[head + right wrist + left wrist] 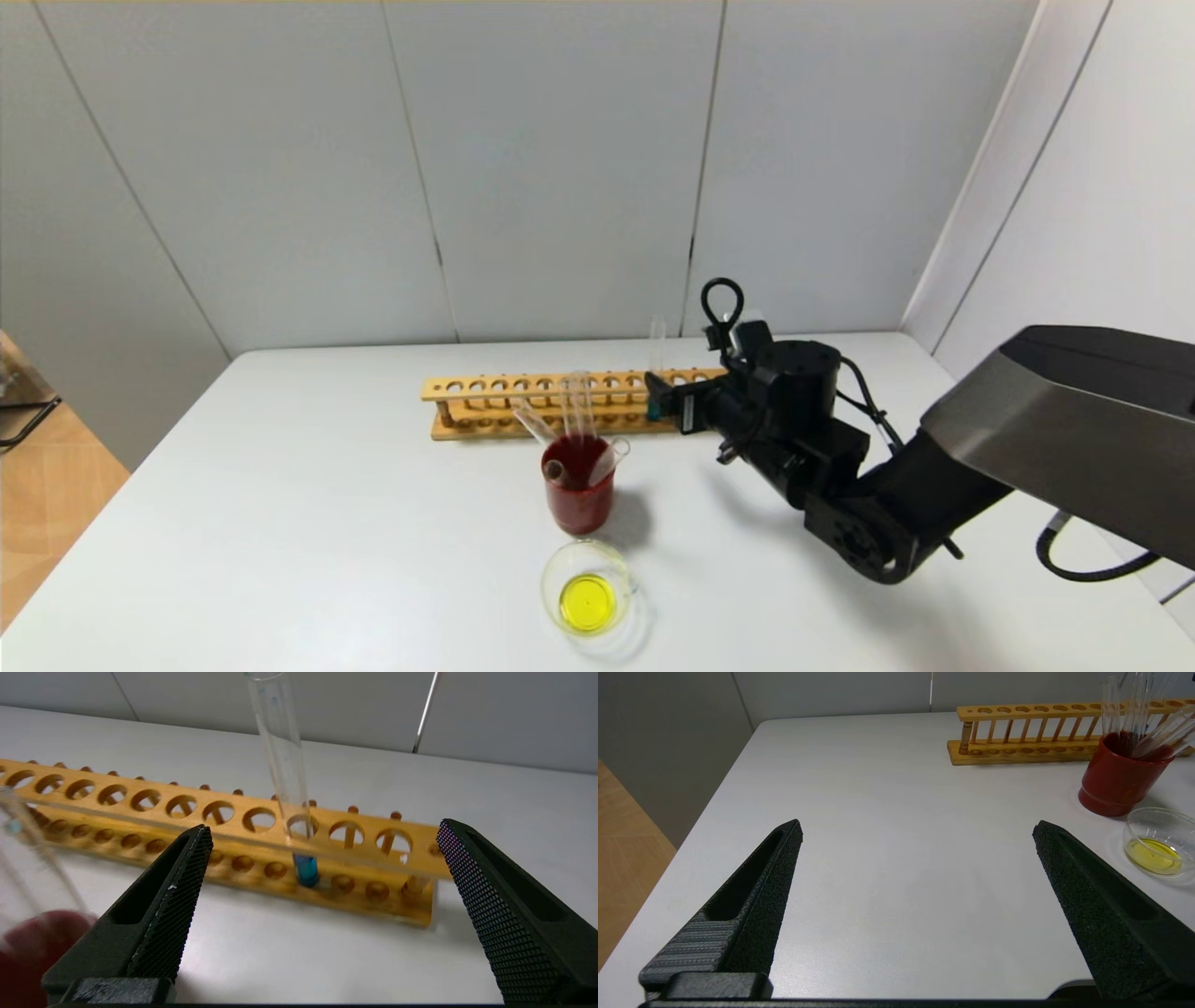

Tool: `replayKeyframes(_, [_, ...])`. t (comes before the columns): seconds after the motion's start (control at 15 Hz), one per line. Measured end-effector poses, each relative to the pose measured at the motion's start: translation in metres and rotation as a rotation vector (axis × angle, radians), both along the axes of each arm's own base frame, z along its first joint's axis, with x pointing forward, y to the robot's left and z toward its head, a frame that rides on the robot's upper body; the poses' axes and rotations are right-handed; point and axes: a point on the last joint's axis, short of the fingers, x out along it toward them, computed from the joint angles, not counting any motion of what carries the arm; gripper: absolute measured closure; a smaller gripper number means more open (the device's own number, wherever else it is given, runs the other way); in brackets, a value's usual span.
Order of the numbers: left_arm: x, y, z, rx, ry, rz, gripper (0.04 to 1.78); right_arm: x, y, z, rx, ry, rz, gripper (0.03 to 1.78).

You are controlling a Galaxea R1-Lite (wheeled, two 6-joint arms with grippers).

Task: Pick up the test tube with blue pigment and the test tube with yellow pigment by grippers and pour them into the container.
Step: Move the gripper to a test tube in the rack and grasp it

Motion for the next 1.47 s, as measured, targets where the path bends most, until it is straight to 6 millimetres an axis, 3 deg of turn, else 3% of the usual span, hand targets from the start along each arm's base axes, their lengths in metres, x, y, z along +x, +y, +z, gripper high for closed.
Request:
replayKeyframes(0.4, [0.000, 0.000, 0.000, 0.000, 0.000, 0.000, 0.07, 0.043, 0.009, -0.020, -0.044, 0.019, 0.004, 0.06])
replayKeyframes(0.87, [0.000, 0.000, 0.000, 0.000, 0.000, 0.000, 0.07, 0.057, 0.017, -0.018, -0.075, -0.016, 0.024, 0.12])
replayKeyframes(1.13, [0.000, 0.000, 0.000, 0.000, 0.000, 0.000, 0.07, 0.057, 0.022, -0.018, -0.079, -0.024, 0.063, 0.55])
replayKeyframes(1.47, [0.000, 0.000, 0.000, 0.000, 0.000, 0.000, 0.07, 0.057, 0.023, -0.018, -0.078, -0.027, 0.063, 1.41])
